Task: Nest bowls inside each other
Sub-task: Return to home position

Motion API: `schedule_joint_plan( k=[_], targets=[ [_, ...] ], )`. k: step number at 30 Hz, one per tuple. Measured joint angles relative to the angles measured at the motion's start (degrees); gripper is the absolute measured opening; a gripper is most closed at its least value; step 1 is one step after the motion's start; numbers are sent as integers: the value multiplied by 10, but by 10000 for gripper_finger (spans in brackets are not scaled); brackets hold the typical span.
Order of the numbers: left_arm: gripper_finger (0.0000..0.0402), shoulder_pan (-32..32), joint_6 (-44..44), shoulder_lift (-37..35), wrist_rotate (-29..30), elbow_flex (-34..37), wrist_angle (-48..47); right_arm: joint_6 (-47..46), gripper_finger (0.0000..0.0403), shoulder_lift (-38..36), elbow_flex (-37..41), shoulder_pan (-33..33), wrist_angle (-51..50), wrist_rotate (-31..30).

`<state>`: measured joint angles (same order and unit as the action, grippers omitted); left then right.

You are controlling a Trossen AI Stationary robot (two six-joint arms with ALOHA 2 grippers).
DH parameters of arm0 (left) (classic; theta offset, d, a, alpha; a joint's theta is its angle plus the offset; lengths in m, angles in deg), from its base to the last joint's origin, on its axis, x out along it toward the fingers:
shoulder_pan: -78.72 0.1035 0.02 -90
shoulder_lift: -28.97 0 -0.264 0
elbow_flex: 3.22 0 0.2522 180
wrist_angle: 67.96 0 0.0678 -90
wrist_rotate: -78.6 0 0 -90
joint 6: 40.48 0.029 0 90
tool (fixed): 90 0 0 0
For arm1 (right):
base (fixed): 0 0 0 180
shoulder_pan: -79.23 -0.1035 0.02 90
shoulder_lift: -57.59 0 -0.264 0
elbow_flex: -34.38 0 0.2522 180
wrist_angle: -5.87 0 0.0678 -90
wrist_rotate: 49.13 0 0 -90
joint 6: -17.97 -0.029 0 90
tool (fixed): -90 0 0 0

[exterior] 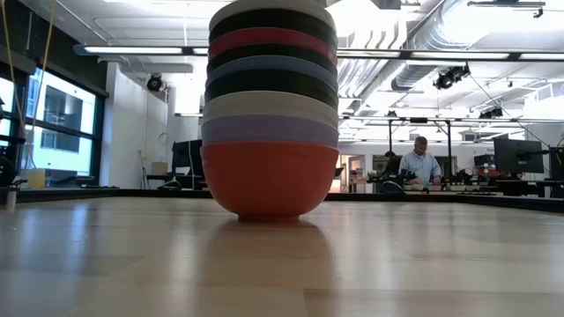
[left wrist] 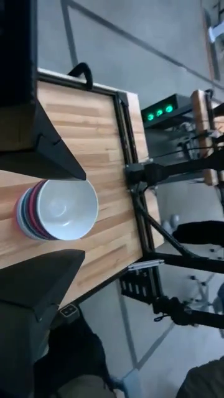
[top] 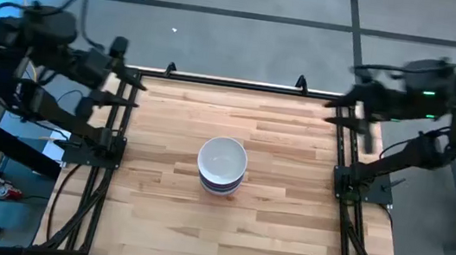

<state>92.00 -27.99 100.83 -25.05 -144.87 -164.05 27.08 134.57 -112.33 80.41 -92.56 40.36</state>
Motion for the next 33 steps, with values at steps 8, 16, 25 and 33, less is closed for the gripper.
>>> schedule_joint_plan(
  k=[8, 16, 25, 33],
  targets=[
    [178, -26, -14, -132, 24, 108, 94, 2, 140, -106, 0, -23, 11, 25],
    [178, -26, -9, -274, 45, 223, 209, 1, 140, -215, 6, -25, -1, 25],
    [178, -26, 23, -390, 68, 360, 342, 2, 140, -365, 151, -23, 49, 23],
    [178, -25, 38, -440, 68, 444, 393, 14, 140, -503, 337, -23, 129, 23]
  ],
)
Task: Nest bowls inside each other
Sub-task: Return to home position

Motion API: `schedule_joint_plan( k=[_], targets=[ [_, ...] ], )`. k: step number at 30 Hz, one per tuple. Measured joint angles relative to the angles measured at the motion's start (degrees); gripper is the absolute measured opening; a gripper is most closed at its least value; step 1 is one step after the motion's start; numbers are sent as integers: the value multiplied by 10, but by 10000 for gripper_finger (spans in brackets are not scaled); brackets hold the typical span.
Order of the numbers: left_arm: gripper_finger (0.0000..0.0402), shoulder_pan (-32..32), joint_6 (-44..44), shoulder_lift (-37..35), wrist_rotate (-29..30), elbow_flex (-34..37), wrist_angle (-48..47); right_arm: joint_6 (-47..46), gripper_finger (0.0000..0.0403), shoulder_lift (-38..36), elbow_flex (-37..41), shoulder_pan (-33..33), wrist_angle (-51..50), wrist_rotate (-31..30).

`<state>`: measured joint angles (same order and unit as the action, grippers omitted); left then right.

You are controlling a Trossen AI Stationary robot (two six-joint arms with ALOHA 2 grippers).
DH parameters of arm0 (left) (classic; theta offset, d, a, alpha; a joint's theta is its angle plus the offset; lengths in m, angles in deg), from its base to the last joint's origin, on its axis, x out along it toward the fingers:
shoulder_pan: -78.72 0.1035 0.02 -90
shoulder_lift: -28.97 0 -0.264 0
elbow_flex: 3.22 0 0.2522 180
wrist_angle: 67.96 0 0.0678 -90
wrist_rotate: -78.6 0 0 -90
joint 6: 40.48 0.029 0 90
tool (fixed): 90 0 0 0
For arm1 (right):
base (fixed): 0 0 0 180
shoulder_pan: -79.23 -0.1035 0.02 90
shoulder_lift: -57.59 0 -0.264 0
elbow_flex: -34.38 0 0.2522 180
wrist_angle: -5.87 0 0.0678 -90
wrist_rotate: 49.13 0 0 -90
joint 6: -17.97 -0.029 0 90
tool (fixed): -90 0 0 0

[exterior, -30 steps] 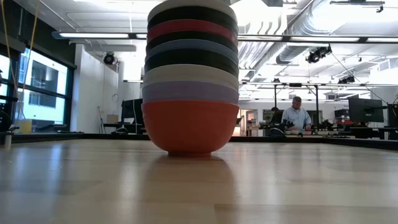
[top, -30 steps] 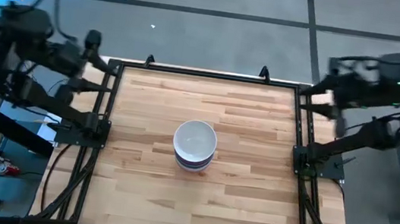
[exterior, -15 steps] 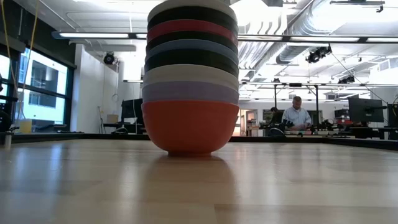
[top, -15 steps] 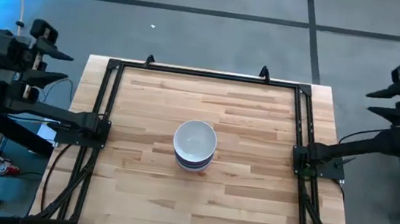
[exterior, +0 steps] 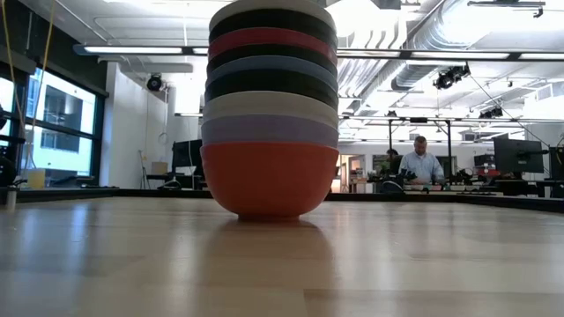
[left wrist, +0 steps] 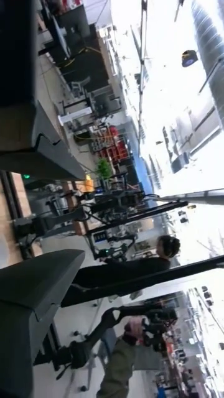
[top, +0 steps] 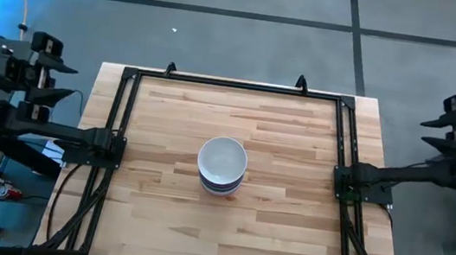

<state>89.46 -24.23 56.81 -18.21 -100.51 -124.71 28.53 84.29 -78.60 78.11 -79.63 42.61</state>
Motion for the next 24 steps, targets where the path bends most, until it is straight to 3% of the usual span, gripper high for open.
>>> schedule_joint_plan(
  k=[10, 24],
  targets=[
    [178, 0, 21, -22, -1, 84, 79, 11, 140, -111, 197, 0, 136, 4],
    [178, 0, 19, -24, -5, 197, 122, -30, 140, -126, 369, 0, 259, 11]
  ],
)
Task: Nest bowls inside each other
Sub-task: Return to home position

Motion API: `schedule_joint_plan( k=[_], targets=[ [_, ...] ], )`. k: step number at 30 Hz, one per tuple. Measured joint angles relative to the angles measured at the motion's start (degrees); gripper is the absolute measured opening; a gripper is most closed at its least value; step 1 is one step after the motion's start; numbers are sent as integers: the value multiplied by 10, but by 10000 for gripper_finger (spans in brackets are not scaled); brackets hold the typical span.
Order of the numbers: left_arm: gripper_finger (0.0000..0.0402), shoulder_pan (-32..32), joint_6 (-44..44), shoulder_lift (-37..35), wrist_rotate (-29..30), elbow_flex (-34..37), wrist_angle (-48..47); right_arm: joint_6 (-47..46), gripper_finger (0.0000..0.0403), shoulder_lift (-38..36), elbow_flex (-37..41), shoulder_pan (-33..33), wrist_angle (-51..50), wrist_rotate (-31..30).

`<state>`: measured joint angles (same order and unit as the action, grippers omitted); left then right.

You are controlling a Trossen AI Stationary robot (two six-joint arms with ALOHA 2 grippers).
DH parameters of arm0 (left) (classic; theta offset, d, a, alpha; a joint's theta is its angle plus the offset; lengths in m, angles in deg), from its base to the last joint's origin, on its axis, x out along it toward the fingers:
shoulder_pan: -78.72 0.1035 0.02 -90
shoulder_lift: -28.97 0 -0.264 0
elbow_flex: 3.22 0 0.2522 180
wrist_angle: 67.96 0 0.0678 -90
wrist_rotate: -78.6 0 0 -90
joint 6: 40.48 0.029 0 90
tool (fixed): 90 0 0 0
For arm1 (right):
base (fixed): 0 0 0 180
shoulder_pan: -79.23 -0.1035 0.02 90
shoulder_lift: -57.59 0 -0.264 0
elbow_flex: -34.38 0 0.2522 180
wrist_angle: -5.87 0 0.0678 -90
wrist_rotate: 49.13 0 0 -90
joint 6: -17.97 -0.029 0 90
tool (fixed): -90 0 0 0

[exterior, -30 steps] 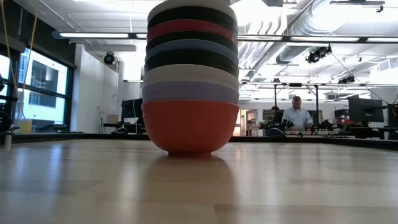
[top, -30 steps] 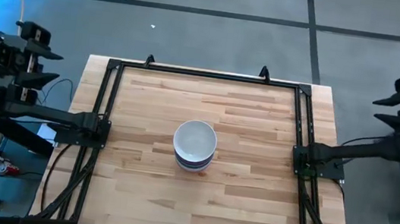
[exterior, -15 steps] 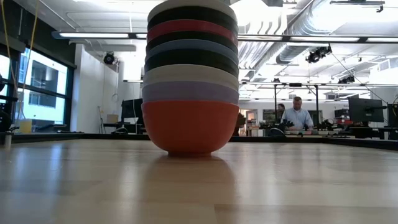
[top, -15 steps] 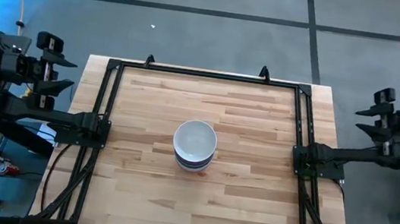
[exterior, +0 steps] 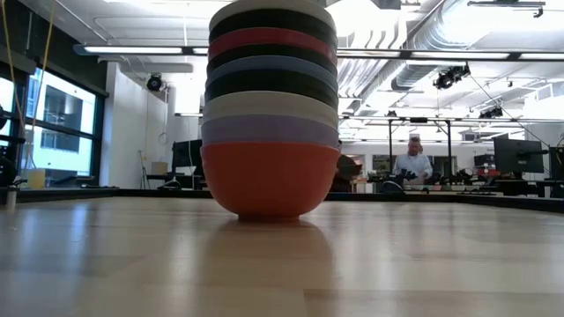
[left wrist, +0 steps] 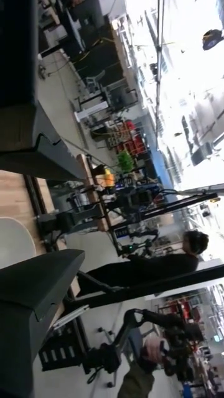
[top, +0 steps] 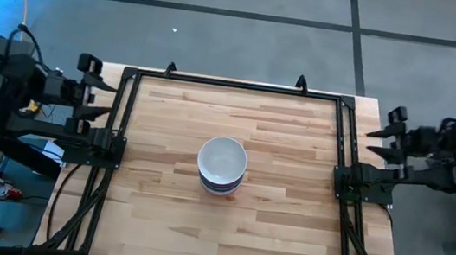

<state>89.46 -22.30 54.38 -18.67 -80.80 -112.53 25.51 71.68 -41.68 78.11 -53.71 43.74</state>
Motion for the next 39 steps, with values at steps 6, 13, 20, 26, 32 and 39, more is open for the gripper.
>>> schedule_joint_plan(
  k=[6, 13, 20, 26, 32, 39],
  targets=[
    [178, 0, -2, -11, -10, 57, 48, -16, 140, 0, 89, 0, 87, 2],
    [178, 0, -12, -74, -11, 111, 58, -11, 140, 0, 175, 0, 180, 7],
    [178, 0, -27, -180, -10, 171, 71, 0, 140, -49, 271, 0, 253, -18],
    [178, 0, -26, -252, 3, 211, 91, -12, 140, -139, 333, 0, 327, -40],
    [178, 1, -21, -247, 2, 219, 102, -19, 140, -115, 335, 0, 326, -49],
    [178, 1, -15, -251, 3, 225, 122, -8, 140, -139, 334, 0, 317, -58]
  ],
)
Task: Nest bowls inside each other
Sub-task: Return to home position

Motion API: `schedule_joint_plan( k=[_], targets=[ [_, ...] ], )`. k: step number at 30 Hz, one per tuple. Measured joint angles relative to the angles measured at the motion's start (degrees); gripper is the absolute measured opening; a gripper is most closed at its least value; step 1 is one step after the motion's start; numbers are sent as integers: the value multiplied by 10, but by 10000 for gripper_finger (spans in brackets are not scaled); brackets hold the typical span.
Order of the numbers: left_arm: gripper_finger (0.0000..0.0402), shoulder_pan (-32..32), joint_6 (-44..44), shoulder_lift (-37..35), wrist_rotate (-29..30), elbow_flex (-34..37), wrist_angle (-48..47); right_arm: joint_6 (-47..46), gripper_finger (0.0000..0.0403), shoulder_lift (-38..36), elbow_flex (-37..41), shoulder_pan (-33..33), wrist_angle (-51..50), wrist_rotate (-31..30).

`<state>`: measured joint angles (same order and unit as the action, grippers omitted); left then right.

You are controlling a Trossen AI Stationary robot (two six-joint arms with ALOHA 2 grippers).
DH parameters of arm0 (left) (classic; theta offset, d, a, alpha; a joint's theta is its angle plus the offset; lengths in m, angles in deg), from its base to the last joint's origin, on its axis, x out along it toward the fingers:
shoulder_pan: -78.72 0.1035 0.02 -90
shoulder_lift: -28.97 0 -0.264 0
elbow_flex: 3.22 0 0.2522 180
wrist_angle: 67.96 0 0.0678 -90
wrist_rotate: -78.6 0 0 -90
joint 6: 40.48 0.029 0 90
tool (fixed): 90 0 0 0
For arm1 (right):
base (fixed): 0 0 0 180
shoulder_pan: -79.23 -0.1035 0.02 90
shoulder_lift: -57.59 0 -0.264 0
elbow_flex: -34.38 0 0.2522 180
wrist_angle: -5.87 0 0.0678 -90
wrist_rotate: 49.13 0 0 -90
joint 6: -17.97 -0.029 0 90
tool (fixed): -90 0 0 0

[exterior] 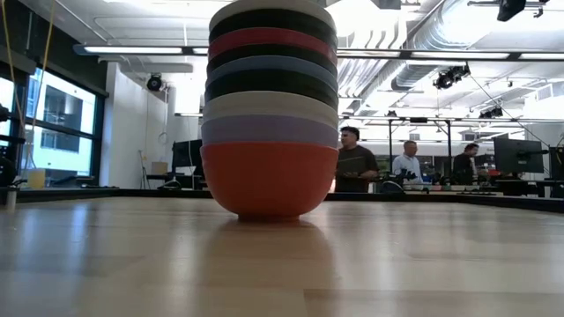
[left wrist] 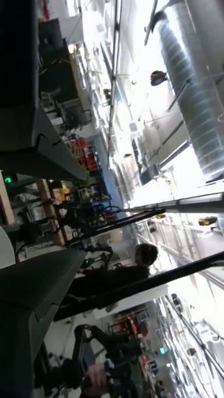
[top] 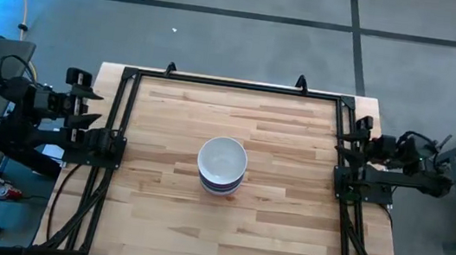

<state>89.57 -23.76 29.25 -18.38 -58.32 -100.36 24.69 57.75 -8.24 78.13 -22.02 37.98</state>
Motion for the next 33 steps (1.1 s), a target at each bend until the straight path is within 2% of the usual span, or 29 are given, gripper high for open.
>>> schedule_joint_plan(
  k=[7, 15, 20, 26, 33],
  targets=[
    [178, 0, 32, 0, 31, 1, 4, 8, 140, 1, -3, 0, -53, -6],
    [178, 0, 30, 0, 22, 35, -23, 2, 140, 1, -3, 0, -78, -6],
    [178, 0, 29, 0, 20, 100, 51, 2, 140, 1, -3, 0, -78, -6],
    [178, 0, 29, 0, -14, 164, 176, -5, 140, 1, -2, 0, -78, -1],
    [178, 0, 15, 0, -15, 229, 277, -5, 140, 1, -2, 0, -79, 1]
  ],
)
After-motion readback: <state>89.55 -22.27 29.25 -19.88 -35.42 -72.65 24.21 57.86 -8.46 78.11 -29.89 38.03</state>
